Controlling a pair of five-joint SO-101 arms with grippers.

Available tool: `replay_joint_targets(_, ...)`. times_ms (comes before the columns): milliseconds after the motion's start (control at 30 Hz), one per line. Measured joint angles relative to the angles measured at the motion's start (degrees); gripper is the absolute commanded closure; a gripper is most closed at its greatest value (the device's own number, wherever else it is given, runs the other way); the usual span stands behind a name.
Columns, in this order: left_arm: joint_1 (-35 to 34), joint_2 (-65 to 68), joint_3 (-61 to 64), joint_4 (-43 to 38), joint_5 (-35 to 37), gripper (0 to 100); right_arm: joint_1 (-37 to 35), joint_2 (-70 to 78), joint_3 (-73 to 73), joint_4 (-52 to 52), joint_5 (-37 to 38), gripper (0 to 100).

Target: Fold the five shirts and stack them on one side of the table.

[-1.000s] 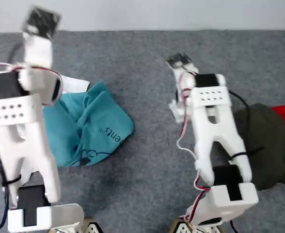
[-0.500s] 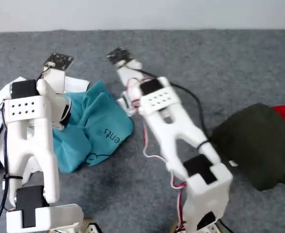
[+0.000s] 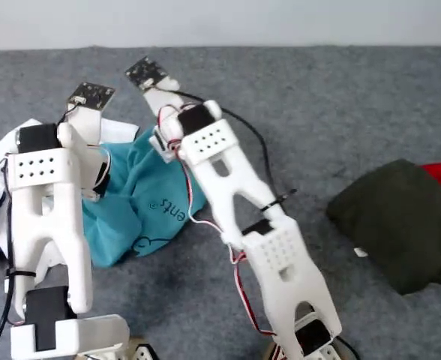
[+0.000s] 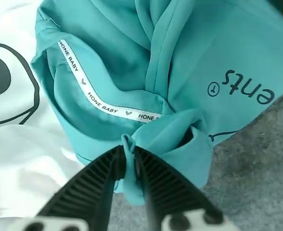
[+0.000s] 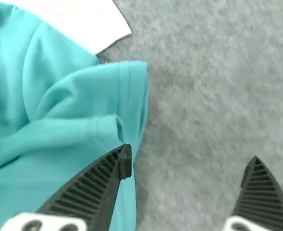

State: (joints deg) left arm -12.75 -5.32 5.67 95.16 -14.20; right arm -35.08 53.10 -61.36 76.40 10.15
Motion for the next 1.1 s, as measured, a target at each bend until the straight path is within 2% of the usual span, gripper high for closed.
replay_joint_targets(233,0.0,0.0,0.0,0.0,0.0,99,-4.84,15.82,-15.21,1.32,0.0,65.9)
replay_joint_targets(300,0.0,0.0,0.0,0.0,0.0,99,-5.1,18.37,-17.32,1.58,0.0,76.7)
replay_joint_targets(400,0.0,0.0,0.0,0.0,0.0,99,-4.75,19.43,-18.55,1.58,2.11,99.8)
replay_joint_targets(500,0.0,0.0,0.0,0.0,0.0,99,-2.9,19.43,-20.57,3.34,4.4,94.7)
replay_joint_targets(600,0.0,0.0,0.0,0.0,0.0,99,1.32,19.43,-24.62,7.38,5.1,99.4)
replay_joint_targets(800,0.0,0.0,0.0,0.0,0.0,99,11.43,15.91,-32.0,19.43,5.36,98.9)
replay_joint_targets(933,0.0,0.0,0.0,0.0,0.0,99,15.03,10.55,-32.62,23.91,5.36,98.6)
replay_joint_targets(1000,0.0,0.0,0.0,0.0,0.0,99,15.47,8.97,-32.62,24.0,5.36,95.4)
replay_joint_targets(1100,0.0,0.0,0.0,0.0,0.0,99,13.89,8.88,-31.3,24.09,5.36,82.5)
